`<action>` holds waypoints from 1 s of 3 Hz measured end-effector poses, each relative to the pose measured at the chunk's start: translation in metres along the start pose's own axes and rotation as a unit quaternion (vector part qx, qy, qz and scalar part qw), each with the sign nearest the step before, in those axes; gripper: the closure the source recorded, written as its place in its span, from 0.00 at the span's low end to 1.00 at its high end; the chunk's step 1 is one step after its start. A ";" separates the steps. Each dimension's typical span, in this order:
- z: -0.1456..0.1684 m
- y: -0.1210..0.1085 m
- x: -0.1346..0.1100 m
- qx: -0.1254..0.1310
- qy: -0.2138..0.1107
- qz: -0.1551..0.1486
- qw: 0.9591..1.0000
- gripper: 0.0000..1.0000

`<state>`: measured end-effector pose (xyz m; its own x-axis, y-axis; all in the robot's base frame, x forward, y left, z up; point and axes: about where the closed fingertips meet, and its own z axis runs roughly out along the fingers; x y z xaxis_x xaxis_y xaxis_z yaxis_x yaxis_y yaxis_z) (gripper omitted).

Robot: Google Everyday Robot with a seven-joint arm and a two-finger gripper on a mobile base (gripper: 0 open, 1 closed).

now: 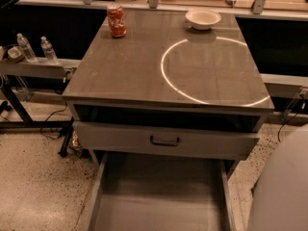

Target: Pick green rice chip bag from middle drawer and place on counter

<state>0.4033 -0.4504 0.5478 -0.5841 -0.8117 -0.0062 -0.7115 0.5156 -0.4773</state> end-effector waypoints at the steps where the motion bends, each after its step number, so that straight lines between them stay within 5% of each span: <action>1: -0.008 -0.025 0.008 0.031 -0.002 0.019 0.999 1.00; 2: -0.059 -0.079 -0.001 0.098 -0.067 0.086 0.989 1.00; 3: -0.100 -0.111 -0.007 0.135 -0.121 0.123 0.976 1.00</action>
Offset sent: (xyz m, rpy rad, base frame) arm 0.0495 -0.0266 0.1557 0.1063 -0.4699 -0.1473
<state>0.4471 -0.4749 0.6890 -0.5923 -0.7297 -0.3416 -0.4123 0.6388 -0.6496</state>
